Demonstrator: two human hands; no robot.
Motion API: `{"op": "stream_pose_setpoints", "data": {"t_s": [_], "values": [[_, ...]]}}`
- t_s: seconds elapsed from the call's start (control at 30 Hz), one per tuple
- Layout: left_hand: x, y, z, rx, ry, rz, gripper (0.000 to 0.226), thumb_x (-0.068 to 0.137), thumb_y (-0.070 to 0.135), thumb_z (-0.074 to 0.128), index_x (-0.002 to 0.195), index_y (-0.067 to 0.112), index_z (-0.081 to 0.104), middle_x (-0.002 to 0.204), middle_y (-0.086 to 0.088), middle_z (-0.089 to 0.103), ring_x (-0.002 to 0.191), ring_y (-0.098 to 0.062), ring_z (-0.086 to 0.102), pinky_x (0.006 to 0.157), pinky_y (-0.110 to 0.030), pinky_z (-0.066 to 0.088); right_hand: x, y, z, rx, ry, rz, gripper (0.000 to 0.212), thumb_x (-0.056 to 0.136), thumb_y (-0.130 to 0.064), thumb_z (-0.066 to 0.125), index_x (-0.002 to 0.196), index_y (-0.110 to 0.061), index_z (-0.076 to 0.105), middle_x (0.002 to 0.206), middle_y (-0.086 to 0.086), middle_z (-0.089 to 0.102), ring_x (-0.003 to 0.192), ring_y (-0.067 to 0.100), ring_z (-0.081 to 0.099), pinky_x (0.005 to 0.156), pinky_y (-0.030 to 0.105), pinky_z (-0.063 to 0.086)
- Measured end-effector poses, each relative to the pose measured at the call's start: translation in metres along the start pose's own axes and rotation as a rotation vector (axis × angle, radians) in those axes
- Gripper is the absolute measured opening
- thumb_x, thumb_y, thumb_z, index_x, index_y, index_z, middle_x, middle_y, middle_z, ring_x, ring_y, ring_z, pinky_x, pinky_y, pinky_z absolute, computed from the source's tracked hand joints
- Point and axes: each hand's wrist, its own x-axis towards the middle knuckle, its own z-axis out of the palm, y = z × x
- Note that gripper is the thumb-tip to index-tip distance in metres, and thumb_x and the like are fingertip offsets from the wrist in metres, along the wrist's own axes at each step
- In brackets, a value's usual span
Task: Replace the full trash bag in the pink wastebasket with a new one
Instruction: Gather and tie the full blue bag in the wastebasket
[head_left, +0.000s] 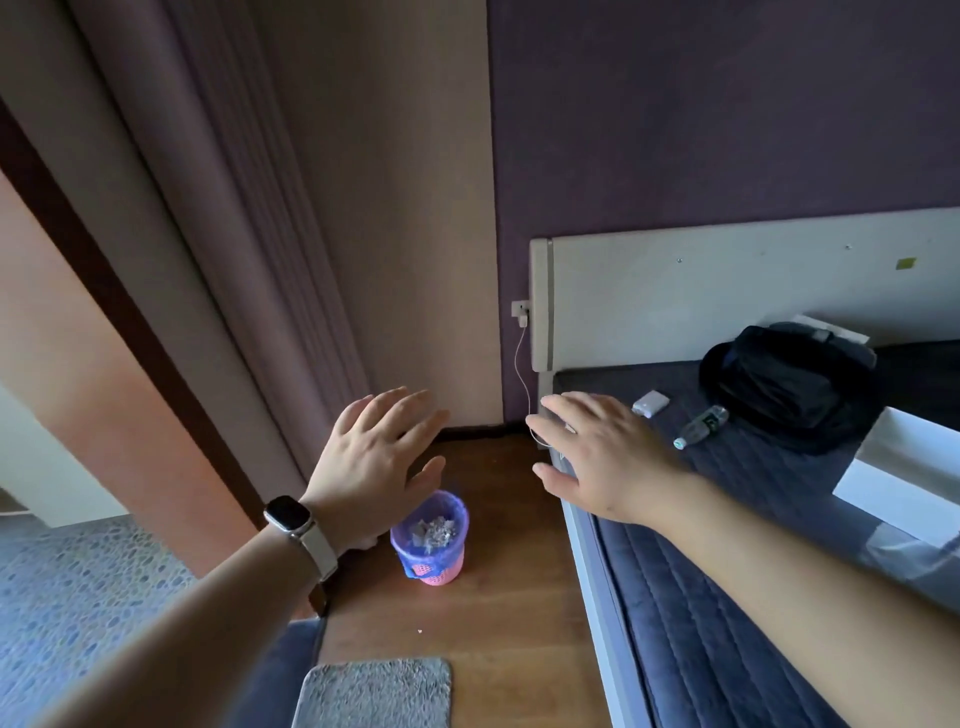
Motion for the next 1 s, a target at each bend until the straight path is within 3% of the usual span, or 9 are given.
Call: {"op": "stream_pose_setpoints", "data": {"t_s": [0.2,0.5,0.63,1.0], "values": [[0.066,0.015,0.041,0.019,-0.014,-0.054,0.047,0.084,0.043,0.058,0.126,0.023,0.059,0.133,-0.002,0.057,0.125,-0.026,0.051,0.102,-0.044,0.038,0.051,0.08,0.021,0.046,0.049,-0.119,0.047,0.086,-0.045,0.049,0.119,-0.013,0.058,0.12,0.013,0.059,0.108,0.033,0.057,0.09,0.046,0.048],[0.114,-0.013,0.092,0.028,-0.101,-0.15,0.049,0.084,0.046,0.054,0.128,0.024,0.059,0.133,0.0,0.057,0.125,-0.024,0.051,0.105,-0.038,0.031,0.111,0.144,0.071,0.108,0.01,-0.144,0.048,0.088,-0.047,0.049,0.123,-0.014,0.056,0.125,0.011,0.058,0.111,0.031,0.055,0.091,0.044,0.047],[0.142,-0.049,0.118,0.027,-0.082,-0.205,0.048,0.087,0.047,0.05,0.127,0.023,0.059,0.133,-0.002,0.058,0.127,-0.026,0.051,0.105,-0.047,0.036,0.154,0.157,0.1,0.118,0.001,-0.18,0.048,0.089,-0.046,0.049,0.125,-0.015,0.055,0.127,0.011,0.057,0.114,0.031,0.055,0.093,0.045,0.047],[0.228,-0.186,0.236,-0.071,-0.053,-0.354,0.047,0.083,0.042,0.06,0.126,0.026,0.052,0.132,-0.002,0.057,0.125,-0.028,0.051,0.102,-0.049,0.041,0.329,0.201,0.174,0.044,-0.137,-0.209,0.052,0.09,-0.05,0.043,0.131,-0.018,0.051,0.133,0.009,0.054,0.119,0.029,0.051,0.1,0.044,0.044]]}}
